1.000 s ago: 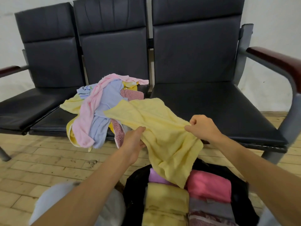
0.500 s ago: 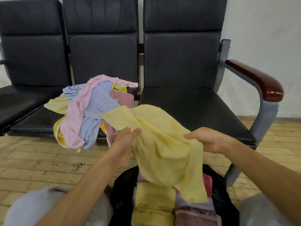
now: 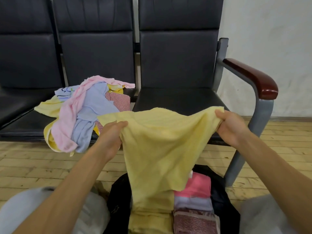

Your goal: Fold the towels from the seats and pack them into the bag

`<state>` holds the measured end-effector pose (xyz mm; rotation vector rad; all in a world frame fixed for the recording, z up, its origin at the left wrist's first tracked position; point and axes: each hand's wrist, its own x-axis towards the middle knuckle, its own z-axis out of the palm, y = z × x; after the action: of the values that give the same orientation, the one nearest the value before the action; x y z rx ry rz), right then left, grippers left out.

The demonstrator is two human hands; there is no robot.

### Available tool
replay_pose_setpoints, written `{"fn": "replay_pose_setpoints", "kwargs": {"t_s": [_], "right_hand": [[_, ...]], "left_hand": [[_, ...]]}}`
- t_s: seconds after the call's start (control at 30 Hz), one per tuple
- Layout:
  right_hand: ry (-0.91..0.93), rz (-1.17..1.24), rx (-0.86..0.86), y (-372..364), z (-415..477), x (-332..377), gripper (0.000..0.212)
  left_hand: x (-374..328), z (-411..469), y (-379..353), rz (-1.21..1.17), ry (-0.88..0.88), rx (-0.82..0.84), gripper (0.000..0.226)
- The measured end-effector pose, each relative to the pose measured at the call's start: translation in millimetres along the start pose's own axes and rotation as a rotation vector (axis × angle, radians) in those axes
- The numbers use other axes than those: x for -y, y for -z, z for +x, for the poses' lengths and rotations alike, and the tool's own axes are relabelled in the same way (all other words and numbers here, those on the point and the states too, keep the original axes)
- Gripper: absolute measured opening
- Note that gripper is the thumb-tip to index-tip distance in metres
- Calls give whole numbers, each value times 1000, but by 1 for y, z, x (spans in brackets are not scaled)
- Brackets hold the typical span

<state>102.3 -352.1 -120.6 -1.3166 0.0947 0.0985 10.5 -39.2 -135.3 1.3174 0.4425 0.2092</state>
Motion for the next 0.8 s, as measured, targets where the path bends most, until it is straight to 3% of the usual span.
{"fn": "replay_pose_setpoints", "kwargs": {"t_s": [0.23, 0.4, 0.5, 0.67, 0.8], "right_hand": [[65, 18, -213, 45, -4, 14, 36], [19, -127, -216, 62, -9, 15, 30], [36, -175, -170, 54, -13, 14, 16], [188, -413, -198, 36, -20, 12, 12], [175, -485, -216, 33, -17, 6, 7]], "left_hand": [[-7, 0, -11, 125, -84, 67, 18], [-4, -7, -10, 528, -265, 40, 19], [-5, -9, -6, 596, -323, -11, 22], [-13, -6, -4, 349, -317, -166, 24], [-12, 3, 8, 156, -216, -229, 34]]}}
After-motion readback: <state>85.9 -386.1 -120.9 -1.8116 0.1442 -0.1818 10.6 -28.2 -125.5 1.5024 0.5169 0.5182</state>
